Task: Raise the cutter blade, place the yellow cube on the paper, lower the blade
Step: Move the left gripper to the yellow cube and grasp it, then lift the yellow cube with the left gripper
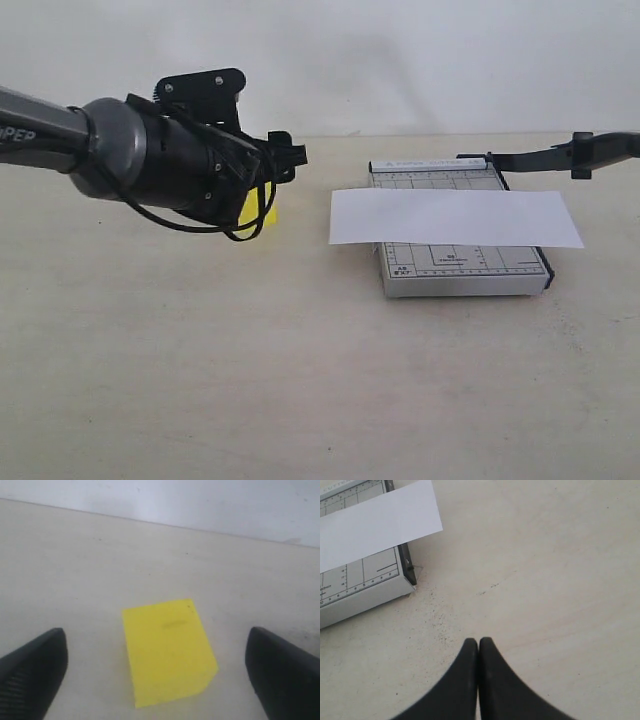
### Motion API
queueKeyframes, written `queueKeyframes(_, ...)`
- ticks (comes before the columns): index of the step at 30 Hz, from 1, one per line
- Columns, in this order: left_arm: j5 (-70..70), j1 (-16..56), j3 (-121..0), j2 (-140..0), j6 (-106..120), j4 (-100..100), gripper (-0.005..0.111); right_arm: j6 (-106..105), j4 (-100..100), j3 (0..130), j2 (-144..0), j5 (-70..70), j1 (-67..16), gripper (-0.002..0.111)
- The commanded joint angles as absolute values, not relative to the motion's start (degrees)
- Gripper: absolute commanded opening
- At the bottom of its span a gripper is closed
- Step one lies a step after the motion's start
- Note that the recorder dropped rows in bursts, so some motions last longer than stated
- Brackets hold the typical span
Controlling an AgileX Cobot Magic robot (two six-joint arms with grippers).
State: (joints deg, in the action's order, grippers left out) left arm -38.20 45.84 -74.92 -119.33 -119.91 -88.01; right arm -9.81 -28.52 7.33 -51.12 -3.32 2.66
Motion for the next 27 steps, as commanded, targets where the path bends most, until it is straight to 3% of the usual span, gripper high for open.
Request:
queueKeyframes(1, -39.91, 45.73, -78.98, -122.89, -120.41, -87.33, 0.084, -9.56, -27.94, 7.35, -51.33, -3.15, 2.82, 0.0)
queueKeyframes(16, -40.54, 43.29, -85.37, -132.24, -117.16, -87.6, 0.084, -7.47, -27.94, 7.49, -51.33, -2.31, 2.82, 0.0)
queueKeyframes(27, -29.72, 36.52, -85.37, -132.63, -116.89, -87.6, 0.078, -7.47, -27.94, 7.49, -51.33, -2.31, 2.82, 0.0)
